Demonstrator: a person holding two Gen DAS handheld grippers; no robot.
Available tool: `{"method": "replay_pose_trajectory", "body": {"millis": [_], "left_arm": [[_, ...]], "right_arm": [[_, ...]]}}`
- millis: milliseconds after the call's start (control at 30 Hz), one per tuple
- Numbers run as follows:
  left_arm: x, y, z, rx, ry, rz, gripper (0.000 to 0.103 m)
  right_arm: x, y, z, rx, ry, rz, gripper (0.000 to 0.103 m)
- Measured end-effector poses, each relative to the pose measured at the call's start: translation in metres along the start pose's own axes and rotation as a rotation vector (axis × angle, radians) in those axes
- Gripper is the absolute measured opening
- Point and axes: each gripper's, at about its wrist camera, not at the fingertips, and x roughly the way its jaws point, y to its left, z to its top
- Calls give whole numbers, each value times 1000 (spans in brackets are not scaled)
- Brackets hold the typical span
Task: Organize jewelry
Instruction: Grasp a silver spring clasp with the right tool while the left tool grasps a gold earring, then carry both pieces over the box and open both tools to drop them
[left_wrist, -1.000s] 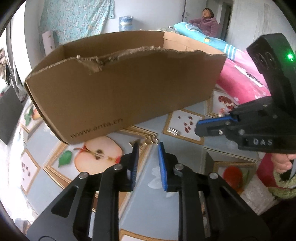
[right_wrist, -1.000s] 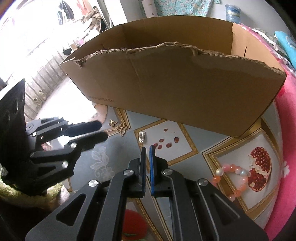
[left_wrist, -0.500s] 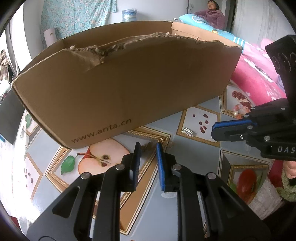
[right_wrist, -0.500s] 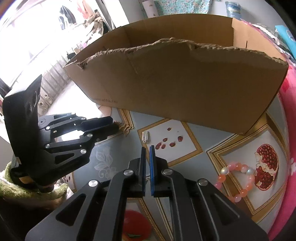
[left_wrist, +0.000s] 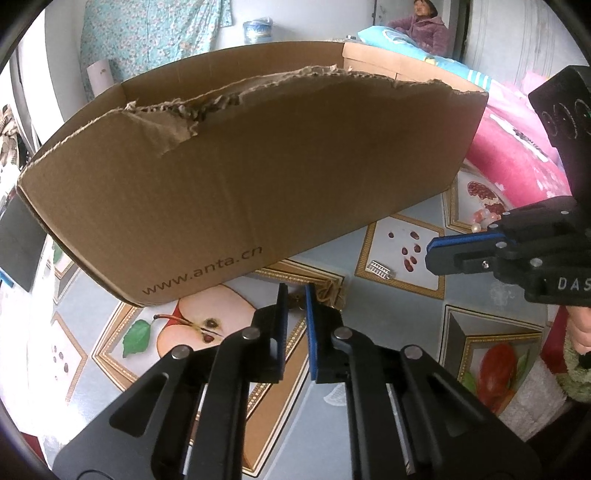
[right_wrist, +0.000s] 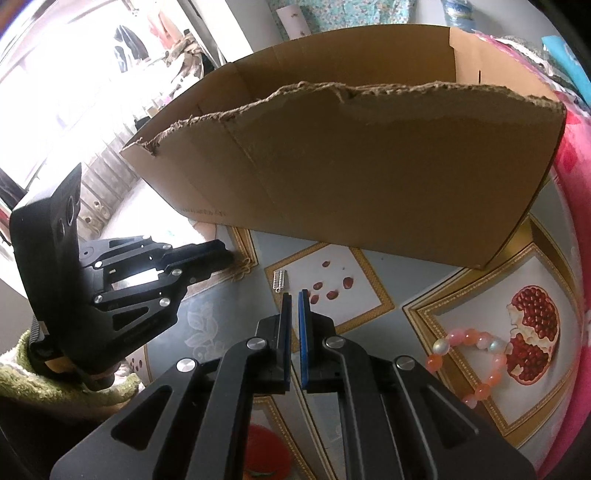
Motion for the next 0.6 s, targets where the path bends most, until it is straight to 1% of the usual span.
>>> {"method": "replay_pose_trajectory", "body": {"millis": [100,233,367,467,567,600], "left_arm": [[-4,5,-3,-15,-1,-17,8],[-9,8,-6,-18,-3,-19,8],[-20,13,-9,-43,-21,-22,8],[-27,15,-10,-60,-39,-23,8],[-31,17,-11,-74,-50,-27,8],[-32,18,-12,-77,-53,-33,8]], "right_arm": [[-2,0,1,0,-3,1,4],[-4,4,2,-10,-9,0,4],[-3,14,3,-48,-13,-14,5],[3,26,4,-112,6,-42,7],[16,36,6,-172,31,-97,10],[20,37,7,-176,39,-98,10]]}}
